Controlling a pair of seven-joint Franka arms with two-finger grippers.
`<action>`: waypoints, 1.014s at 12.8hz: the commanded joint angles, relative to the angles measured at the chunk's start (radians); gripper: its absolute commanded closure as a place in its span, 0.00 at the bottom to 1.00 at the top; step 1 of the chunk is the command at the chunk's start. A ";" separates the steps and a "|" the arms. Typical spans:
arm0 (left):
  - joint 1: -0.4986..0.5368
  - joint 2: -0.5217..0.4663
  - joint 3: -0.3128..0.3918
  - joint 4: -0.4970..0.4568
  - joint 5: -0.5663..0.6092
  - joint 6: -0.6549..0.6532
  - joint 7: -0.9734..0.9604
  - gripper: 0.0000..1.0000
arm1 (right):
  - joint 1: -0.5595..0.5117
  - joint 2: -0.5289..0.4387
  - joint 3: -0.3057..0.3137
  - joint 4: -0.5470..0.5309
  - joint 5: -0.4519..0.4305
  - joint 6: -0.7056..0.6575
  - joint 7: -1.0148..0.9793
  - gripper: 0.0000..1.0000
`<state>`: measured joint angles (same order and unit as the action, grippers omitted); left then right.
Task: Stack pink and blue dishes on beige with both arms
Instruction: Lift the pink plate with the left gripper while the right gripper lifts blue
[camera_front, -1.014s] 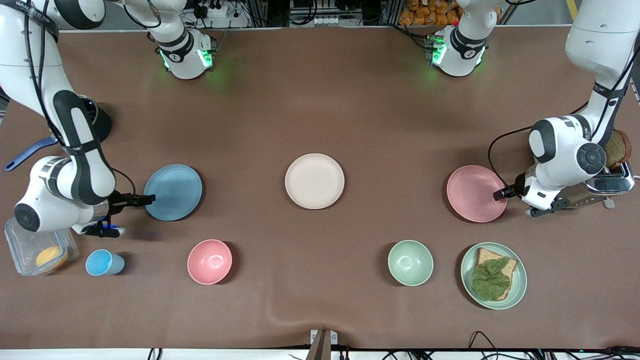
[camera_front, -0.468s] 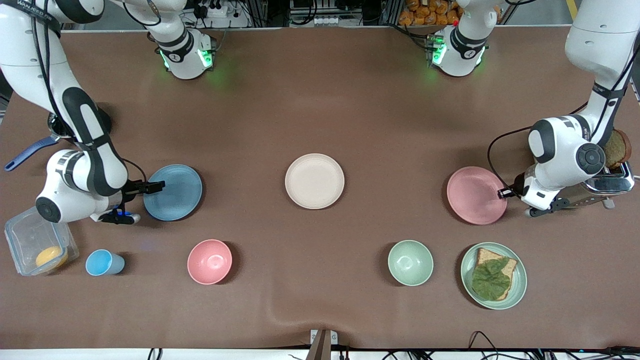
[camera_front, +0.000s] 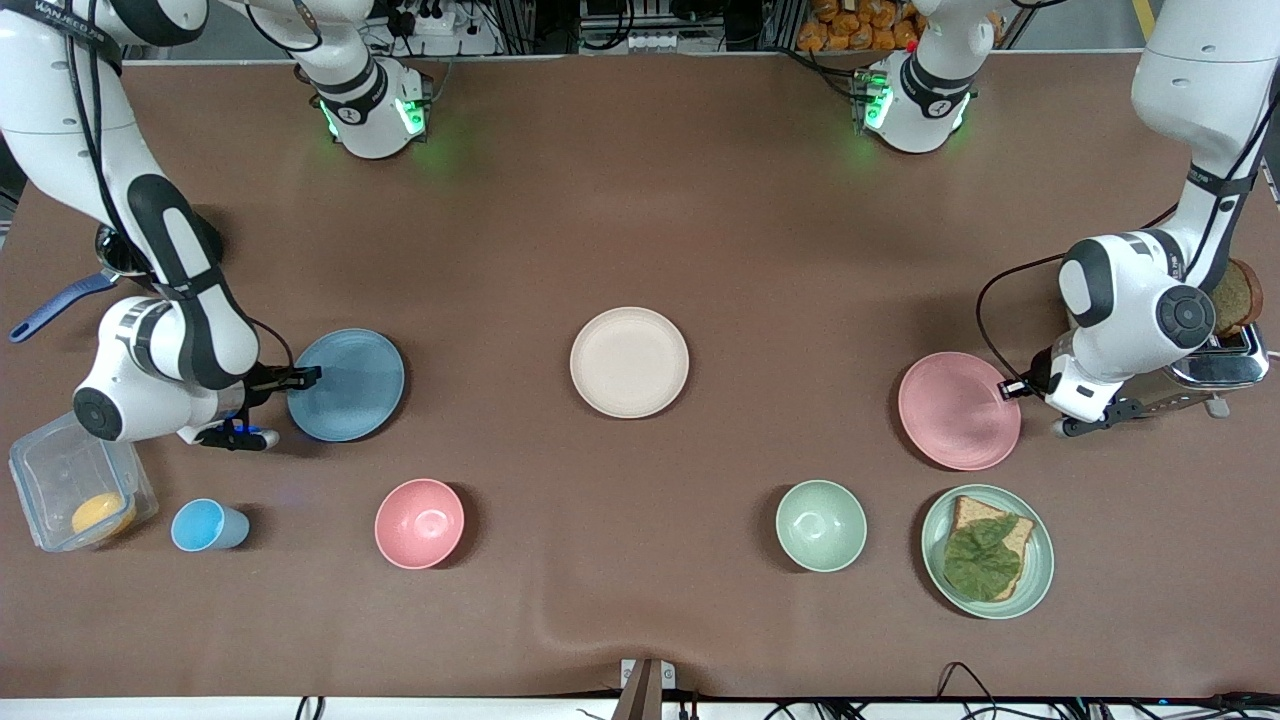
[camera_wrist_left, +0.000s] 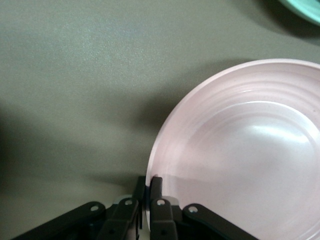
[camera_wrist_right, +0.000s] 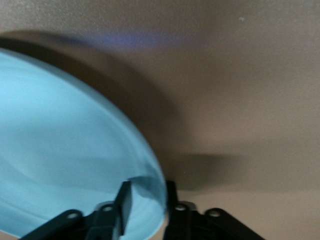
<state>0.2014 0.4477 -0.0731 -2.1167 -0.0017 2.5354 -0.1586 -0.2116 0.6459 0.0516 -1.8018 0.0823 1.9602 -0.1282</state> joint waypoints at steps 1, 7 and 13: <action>-0.002 -0.006 -0.001 0.007 -0.012 -0.003 0.001 1.00 | -0.005 -0.025 0.007 -0.024 0.002 0.014 -0.011 1.00; 0.000 -0.087 -0.027 0.052 -0.012 -0.102 0.002 1.00 | 0.020 -0.080 0.010 -0.014 0.002 0.002 -0.068 1.00; -0.002 -0.159 -0.056 0.165 -0.012 -0.358 -0.025 1.00 | 0.040 -0.121 0.010 -0.013 0.002 -0.026 -0.070 1.00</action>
<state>0.2000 0.3066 -0.1205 -1.9813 -0.0017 2.2492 -0.1625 -0.1769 0.5599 0.0624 -1.7953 0.0829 1.9508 -0.1867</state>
